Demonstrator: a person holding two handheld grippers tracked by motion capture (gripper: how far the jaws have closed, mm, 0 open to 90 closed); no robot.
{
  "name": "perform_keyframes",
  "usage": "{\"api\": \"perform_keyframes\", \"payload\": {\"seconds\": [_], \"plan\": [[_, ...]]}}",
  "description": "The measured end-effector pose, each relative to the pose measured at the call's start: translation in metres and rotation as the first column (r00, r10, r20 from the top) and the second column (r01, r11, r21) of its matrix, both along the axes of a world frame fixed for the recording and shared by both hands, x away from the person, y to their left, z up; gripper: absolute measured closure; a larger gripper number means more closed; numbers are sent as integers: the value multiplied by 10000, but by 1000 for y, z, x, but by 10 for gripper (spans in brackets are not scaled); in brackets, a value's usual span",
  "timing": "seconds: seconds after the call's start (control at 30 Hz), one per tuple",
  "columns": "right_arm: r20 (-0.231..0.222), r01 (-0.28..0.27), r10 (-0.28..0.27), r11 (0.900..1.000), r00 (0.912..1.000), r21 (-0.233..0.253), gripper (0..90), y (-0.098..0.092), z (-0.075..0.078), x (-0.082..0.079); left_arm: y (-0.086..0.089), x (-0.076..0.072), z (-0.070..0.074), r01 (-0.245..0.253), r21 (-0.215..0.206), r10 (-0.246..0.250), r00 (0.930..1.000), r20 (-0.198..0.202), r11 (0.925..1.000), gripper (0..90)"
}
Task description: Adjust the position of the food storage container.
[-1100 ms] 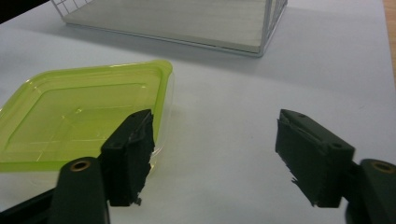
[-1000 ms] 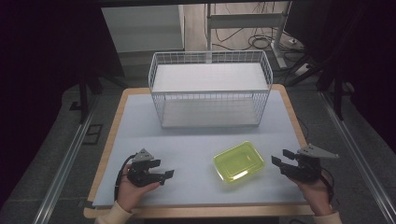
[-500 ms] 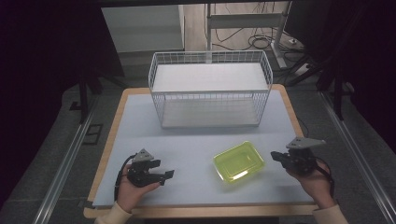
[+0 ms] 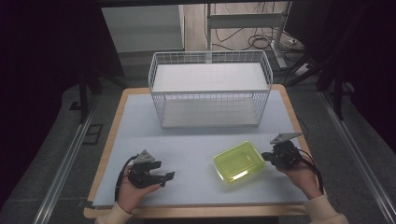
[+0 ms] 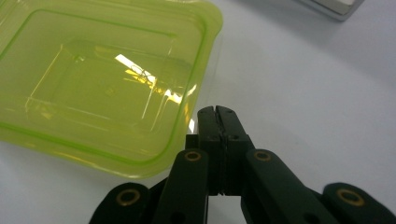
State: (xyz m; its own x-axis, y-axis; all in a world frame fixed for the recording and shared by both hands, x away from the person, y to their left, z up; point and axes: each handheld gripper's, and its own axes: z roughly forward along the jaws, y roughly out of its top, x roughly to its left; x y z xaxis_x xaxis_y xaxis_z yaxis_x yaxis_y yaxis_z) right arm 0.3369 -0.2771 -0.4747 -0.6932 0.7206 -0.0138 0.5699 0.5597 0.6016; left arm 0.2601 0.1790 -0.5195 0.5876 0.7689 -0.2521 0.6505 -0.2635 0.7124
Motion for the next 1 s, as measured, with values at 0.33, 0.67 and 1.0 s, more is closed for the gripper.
{"api": "perform_keyframes", "payload": {"seconds": [0.33,0.67,1.0], "plan": [[177,-270,279,9983,9995,-509,898,9,2,-9,-1,1,-2,7,54,-7,10000,-46,10000,249],[54,-851,856,9944,9963,-631,898,29,3,-20,0,1,-2,3,51,-2,10000,-32,10000,249],[-30,-1344,1344,9900,9909,-429,898,45,3,-30,4,2,0,-116,-55,116,9999,-34,9999,249]]}}
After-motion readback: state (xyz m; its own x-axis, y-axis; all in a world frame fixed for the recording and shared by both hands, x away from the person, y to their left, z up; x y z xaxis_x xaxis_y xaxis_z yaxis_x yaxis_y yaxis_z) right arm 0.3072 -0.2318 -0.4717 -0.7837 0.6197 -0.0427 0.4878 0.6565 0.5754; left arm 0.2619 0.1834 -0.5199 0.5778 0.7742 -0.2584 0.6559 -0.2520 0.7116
